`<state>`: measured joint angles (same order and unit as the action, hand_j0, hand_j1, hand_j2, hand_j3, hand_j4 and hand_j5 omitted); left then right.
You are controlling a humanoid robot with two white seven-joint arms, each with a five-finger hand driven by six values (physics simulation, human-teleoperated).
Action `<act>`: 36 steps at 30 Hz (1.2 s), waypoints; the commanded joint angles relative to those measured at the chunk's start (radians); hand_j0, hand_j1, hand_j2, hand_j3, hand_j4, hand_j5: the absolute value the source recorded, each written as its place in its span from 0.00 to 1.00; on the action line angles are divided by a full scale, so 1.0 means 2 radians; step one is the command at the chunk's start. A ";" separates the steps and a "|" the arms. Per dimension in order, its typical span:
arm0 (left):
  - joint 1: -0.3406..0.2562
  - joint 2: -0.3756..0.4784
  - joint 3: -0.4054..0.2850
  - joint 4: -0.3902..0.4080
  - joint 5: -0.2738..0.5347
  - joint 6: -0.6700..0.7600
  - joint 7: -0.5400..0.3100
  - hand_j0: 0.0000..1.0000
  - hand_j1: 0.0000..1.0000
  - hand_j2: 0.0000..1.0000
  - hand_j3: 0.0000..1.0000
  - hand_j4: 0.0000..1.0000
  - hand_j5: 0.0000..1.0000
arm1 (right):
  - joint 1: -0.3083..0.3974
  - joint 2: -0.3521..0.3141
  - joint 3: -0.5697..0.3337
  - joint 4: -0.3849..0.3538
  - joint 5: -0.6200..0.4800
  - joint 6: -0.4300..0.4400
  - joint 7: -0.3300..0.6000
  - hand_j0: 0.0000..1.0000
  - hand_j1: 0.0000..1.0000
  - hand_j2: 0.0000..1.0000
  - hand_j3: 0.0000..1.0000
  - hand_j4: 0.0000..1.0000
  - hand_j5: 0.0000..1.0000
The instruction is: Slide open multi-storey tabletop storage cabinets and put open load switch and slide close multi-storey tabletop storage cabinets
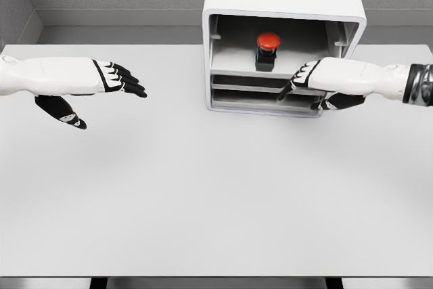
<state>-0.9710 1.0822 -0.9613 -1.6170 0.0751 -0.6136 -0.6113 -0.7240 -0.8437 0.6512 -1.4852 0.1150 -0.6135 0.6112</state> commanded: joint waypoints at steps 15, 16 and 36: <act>0.000 0.000 0.001 0.000 0.003 0.001 0.000 1.00 1.00 1.00 1.00 1.00 1.00 | -0.027 0.029 0.034 0.039 -0.001 0.001 0.000 0.72 0.72 0.72 0.72 0.72 0.72; 0.000 0.000 0.001 0.000 0.003 0.001 0.000 1.00 1.00 1.00 1.00 1.00 1.00 | -0.027 0.028 0.034 0.038 0.001 0.001 0.000 0.72 0.72 0.72 0.72 0.72 0.72; -0.001 0.000 -0.001 0.002 0.003 0.001 0.000 1.00 1.00 1.00 1.00 1.00 1.00 | 0.142 -0.068 -0.116 -0.083 0.008 0.001 0.000 1.00 1.00 1.00 1.00 1.00 1.00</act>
<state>-0.9710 1.0826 -0.9628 -1.6139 0.0755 -0.6136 -0.6113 -0.4326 -0.9500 0.4550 -1.6328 0.1368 -0.6145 0.6114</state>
